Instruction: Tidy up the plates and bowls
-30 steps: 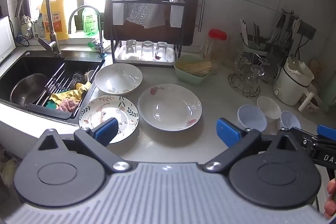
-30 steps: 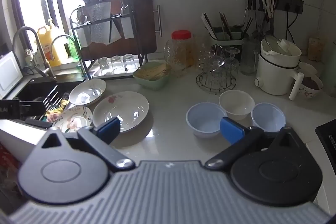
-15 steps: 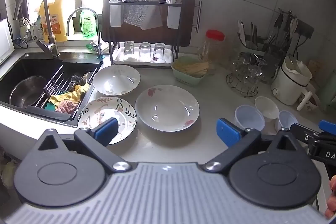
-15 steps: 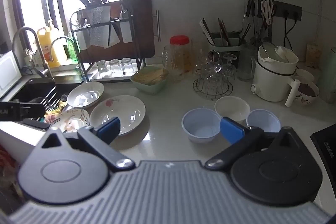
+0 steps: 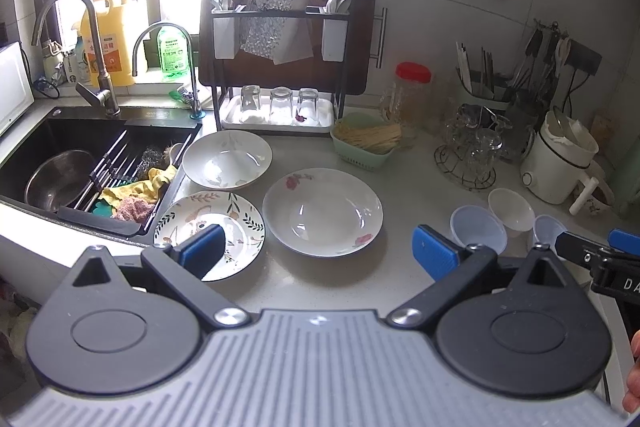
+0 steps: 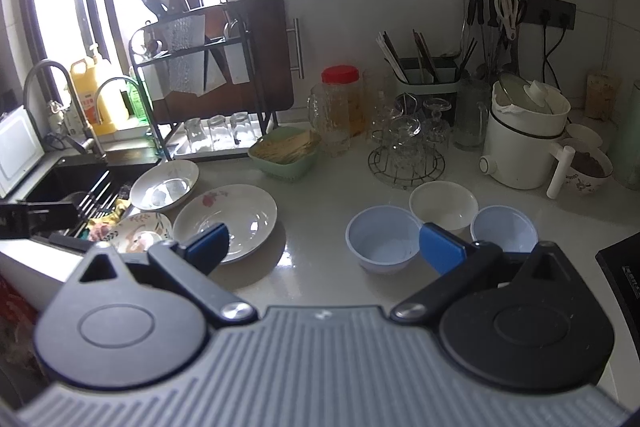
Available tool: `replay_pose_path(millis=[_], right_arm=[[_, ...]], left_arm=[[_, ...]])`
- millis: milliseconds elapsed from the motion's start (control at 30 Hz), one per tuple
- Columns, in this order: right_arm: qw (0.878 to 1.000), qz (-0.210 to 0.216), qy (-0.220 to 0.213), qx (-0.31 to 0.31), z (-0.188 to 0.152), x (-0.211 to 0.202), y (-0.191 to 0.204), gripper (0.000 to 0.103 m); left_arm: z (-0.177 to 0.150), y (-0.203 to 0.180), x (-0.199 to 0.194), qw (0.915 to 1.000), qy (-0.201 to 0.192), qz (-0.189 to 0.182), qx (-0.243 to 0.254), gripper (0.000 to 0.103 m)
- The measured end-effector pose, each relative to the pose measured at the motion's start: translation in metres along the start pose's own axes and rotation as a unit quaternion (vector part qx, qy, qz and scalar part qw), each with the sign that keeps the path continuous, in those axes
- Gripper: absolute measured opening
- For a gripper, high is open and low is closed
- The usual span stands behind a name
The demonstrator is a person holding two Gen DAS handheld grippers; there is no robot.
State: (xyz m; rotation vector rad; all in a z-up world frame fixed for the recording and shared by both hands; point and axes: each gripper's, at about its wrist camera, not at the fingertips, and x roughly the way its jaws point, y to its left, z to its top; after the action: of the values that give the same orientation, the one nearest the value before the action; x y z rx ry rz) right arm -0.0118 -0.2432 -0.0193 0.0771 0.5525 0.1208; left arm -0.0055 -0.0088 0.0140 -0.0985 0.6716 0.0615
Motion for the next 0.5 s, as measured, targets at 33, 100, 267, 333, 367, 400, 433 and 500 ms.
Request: replay_pose_path(millis=[33,100,267,333,367,400,433,500], right_arm=[[1.0,0.001,0.0,0.0,-0.0004,-0.0001,-0.0008,0.103],[1.0,0.001,0.0,0.0,-0.0007,-0.0004,-0.0011,0.103],[1.0,0.002,0.0,0.001,0.0005,-0.0029,-0.0023,0.103],[1.0,0.002,0.003,0.006,0.0029,-0.0024,-0.0034,0.103],[1.0,0.003,0.003,0.007,0.0038,-0.0023,-0.0038,0.103],[1.0,0.003,0.002,0.006,0.0042,-0.002,-0.0037,0.103],[1.0,0.002,0.001,0.004,0.0048,-0.0008,-0.0029,0.103],[1.0,0.004,0.001,0.003,0.0043,0.0011,-0.0019,0.103]], left_arm=[[-0.0001,-0.0003,-0.0001,1.0,0.001,0.001,0.001,0.101],[-0.0003,-0.0005,0.0,1.0,0.003,0.001,-0.001,0.101],[0.001,-0.0022,-0.0007,0.9999,0.008,-0.003,-0.008,0.101],[0.0018,-0.0035,-0.0007,0.9999,0.009,-0.007,-0.007,0.101],[0.0022,-0.004,-0.0006,0.9999,0.009,-0.007,-0.006,0.101],[0.0031,-0.0057,-0.0001,0.9999,0.009,-0.006,-0.005,0.101],[0.0037,-0.0059,0.0002,0.9999,0.008,-0.005,-0.003,0.101],[0.0058,-0.0049,0.0009,1.0,0.007,-0.003,-0.004,0.101]])
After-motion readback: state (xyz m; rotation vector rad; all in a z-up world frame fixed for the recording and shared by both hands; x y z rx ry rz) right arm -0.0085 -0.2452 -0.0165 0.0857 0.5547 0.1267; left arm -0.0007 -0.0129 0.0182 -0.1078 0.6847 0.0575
